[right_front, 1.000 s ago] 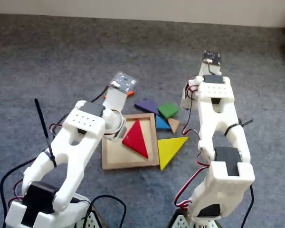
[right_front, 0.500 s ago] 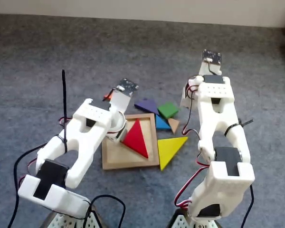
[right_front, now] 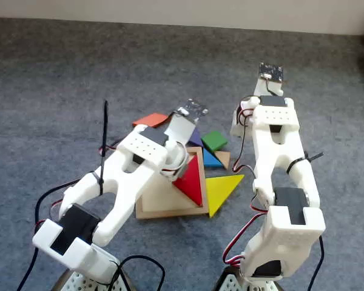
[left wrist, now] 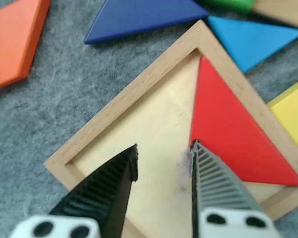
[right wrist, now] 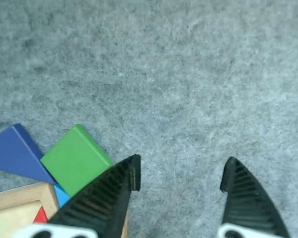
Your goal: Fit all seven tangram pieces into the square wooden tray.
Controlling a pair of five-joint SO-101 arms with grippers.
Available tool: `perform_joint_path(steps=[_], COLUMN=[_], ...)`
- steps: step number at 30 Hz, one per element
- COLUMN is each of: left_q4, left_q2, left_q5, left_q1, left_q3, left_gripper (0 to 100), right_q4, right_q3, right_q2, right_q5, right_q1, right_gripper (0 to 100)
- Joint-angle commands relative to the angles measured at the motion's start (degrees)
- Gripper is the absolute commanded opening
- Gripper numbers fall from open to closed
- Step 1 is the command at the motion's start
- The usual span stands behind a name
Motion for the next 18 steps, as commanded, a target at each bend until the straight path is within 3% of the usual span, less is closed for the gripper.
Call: perform_joint_path(steps=[1, 9, 18], left_q4=[0.3, 10.9, 16.0], left_q2=[-0.5, -5.7, -34.3], left_q5=[2.7, 2.6, 2.5], left_q1=[1.4, -3.1, -9.6], left_q3=[-4.2, -8.0, 4.5], left_gripper=[18, 18, 18], right_q4=[-0.7, -0.7, -0.7], right_q3=[-0.2, -0.2, -0.2], right_q2=[-0.8, -0.8, -0.8], right_q5=[-0.1, -0.1, -0.1], right_q1=[0.7, 0.7, 0.7], right_gripper=[26.0, 26.0, 26.0])
